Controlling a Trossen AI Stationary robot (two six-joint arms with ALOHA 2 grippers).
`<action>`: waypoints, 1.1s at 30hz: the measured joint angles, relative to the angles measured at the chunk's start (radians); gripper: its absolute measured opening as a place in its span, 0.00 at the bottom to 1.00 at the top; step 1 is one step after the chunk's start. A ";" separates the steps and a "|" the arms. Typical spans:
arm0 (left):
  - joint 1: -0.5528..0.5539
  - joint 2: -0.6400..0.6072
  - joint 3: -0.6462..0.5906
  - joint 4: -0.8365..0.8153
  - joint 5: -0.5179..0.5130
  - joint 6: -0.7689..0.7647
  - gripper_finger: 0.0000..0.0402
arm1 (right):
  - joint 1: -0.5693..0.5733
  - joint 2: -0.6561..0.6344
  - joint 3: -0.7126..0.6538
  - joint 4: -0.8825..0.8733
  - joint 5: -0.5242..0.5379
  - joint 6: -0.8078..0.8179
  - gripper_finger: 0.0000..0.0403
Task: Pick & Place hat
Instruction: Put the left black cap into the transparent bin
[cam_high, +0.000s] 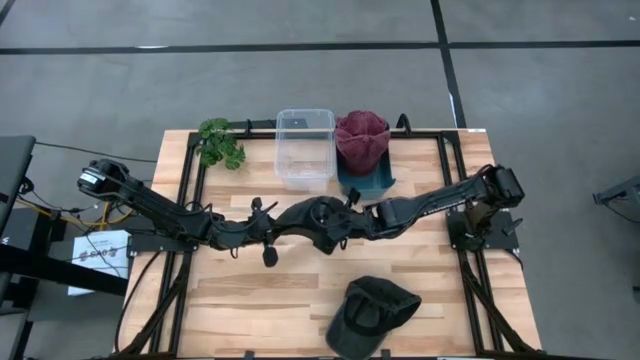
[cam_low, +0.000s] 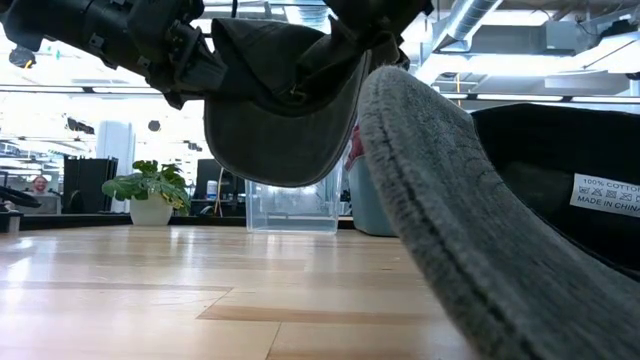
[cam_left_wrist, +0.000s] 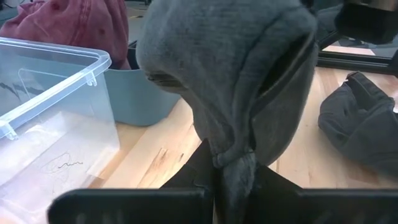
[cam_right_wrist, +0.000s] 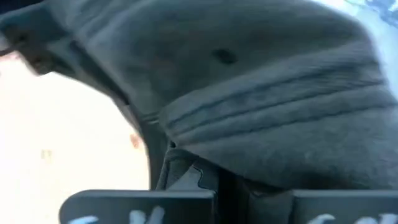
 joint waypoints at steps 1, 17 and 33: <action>0.000 0.000 0.000 0.000 0.000 0.000 0.04 | 0.008 0.000 0.001 0.008 -0.007 -0.030 0.00; 0.000 0.000 0.000 0.001 -0.004 0.000 0.04 | 0.136 0.000 0.165 -0.022 -0.058 -0.271 0.00; 0.001 0.000 -0.001 0.000 -0.009 0.000 0.04 | 0.081 0.050 0.165 -0.224 -0.108 -0.124 0.00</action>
